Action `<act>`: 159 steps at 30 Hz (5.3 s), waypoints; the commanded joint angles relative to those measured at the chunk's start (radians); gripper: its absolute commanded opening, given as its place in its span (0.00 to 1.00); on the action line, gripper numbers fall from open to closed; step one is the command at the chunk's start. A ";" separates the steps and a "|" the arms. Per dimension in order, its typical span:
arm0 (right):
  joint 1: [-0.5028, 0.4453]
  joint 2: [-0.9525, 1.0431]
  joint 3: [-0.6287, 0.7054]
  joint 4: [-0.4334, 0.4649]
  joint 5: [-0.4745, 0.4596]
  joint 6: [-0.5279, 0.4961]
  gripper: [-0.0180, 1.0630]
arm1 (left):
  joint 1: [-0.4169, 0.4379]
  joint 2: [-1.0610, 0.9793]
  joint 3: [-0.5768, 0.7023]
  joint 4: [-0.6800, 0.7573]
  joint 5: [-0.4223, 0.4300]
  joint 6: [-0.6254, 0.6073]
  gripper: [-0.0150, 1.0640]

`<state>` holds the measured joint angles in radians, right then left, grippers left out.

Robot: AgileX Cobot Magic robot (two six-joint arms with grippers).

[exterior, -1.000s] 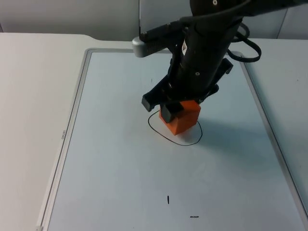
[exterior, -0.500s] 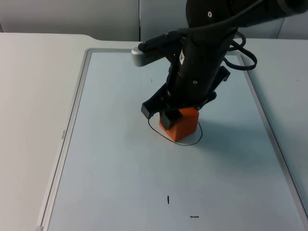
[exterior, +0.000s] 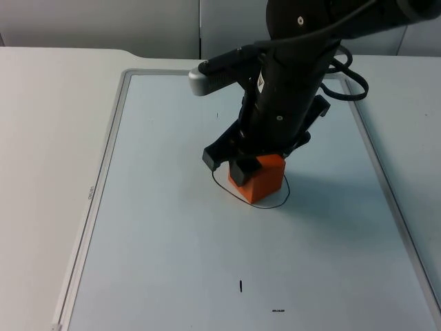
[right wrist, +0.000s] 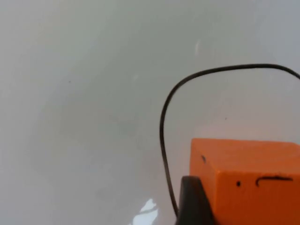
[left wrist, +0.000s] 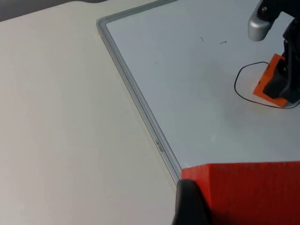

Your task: Pick up one cube with the left hand and another cube with the right hand. First place the cube in the right hand at the target position, then stack the cube in the left hand on top.

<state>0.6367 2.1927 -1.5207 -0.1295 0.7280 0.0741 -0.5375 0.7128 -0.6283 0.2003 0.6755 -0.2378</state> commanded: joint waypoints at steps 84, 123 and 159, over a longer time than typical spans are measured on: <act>0.093 -1.655 0.621 0.098 -0.067 -0.213 0.74 | -0.004 0.680 -0.461 -0.422 -0.130 0.526 0.11; 0.093 -1.655 0.621 0.052 -0.055 -0.234 0.74 | -0.064 1.384 -0.910 -0.693 -0.046 0.883 0.11; 0.093 -1.655 0.621 0.048 -0.059 -0.232 0.74 | -0.064 1.433 -0.908 -0.724 -0.081 0.911 0.11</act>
<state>0.7261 0.5372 -0.9026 -0.0772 0.6790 -0.1537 -0.5935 2.1416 -1.5301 -0.5126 0.5927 0.6735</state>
